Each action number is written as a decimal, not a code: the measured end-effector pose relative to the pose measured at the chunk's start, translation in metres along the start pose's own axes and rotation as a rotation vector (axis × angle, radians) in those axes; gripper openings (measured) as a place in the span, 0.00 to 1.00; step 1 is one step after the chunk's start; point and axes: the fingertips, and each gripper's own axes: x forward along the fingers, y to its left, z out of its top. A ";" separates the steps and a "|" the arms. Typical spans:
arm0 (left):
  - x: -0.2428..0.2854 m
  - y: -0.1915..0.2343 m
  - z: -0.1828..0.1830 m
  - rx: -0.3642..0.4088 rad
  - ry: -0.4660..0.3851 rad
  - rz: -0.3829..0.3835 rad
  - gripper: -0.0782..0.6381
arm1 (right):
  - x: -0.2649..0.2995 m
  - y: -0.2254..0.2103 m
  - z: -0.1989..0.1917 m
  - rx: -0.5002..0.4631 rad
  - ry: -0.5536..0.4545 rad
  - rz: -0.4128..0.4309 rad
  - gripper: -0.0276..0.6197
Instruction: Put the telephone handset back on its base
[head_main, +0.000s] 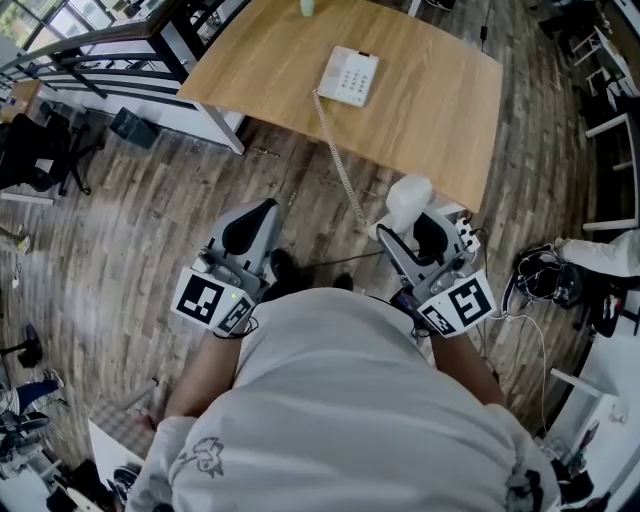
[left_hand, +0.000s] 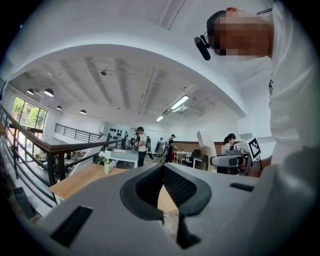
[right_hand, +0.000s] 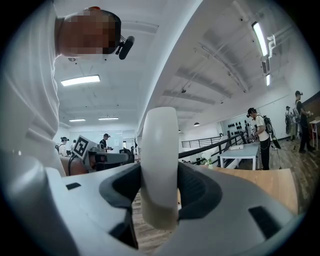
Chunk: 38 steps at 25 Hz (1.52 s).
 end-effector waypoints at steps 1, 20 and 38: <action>0.000 0.006 0.000 -0.001 0.000 -0.004 0.12 | 0.006 0.001 0.000 -0.002 0.001 -0.001 0.39; -0.018 0.151 0.019 -0.015 -0.001 -0.132 0.12 | 0.152 0.024 -0.006 0.008 0.053 -0.115 0.39; -0.010 0.213 0.031 -0.016 -0.013 -0.137 0.12 | 0.223 0.028 0.000 -0.007 0.052 -0.097 0.39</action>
